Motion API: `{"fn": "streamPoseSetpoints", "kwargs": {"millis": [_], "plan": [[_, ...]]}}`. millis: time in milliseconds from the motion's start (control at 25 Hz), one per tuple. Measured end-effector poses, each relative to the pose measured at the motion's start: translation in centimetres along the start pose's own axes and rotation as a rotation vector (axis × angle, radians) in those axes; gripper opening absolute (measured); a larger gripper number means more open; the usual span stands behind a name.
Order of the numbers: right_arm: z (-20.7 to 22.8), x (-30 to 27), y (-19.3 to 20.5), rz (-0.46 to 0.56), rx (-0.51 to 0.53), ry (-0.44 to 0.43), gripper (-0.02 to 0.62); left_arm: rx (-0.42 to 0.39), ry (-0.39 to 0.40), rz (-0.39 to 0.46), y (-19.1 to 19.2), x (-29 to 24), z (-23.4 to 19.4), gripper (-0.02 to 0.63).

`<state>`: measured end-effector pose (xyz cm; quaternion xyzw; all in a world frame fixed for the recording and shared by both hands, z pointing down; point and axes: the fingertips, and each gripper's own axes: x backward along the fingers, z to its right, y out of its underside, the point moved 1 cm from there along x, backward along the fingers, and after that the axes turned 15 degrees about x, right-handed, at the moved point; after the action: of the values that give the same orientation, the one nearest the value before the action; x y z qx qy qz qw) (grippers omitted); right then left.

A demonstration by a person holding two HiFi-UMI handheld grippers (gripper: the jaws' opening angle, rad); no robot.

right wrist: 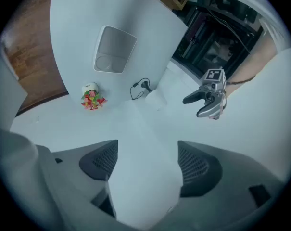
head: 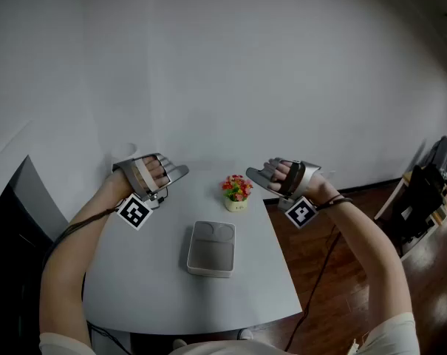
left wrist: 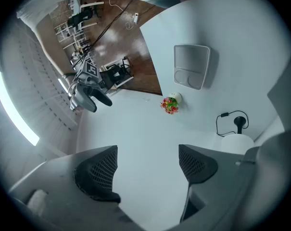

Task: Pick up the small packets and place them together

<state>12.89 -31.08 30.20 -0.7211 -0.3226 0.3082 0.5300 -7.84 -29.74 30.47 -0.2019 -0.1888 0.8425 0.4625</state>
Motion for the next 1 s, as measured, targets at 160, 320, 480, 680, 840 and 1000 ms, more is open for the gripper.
{"fn": "streamPoseSetpoints", "kwargs": {"millis": [160, 320, 480, 680, 840, 1000], "plan": [[-1.9, 1.3, -0.2, -0.041, -0.063, -0.034, 0.388, 0.072, -0.017, -0.043, 0.5, 0.1, 0.3, 0.39], [-3.2, 2.3, -0.7, -0.092, -0.17, -0.062, 0.388, 0.173, -0.056, -0.089, 1.5, 0.6, 0.9, 0.39], [-4.7, 3.7, -1.9, -0.131, -0.293, -0.09, 0.389, 0.28, -0.092, -0.122, 1.7, 1.3, 1.6, 0.39], [-6.3, 5.2, -3.4, -0.19, -0.464, -0.118, 0.39, 0.387, -0.12, -0.123, 0.5, 2.2, 2.8, 0.39], [-6.9, 6.4, -4.8, -0.244, -0.591, -0.129, 0.39, 0.491, -0.135, -0.109, -1.0, 2.7, 3.4, 0.39], [-6.8, 7.7, -7.2, -0.276, -0.74, -0.131, 0.39, 0.642, -0.179, -0.112, -1.9, 3.4, 3.7, 0.39]]}}
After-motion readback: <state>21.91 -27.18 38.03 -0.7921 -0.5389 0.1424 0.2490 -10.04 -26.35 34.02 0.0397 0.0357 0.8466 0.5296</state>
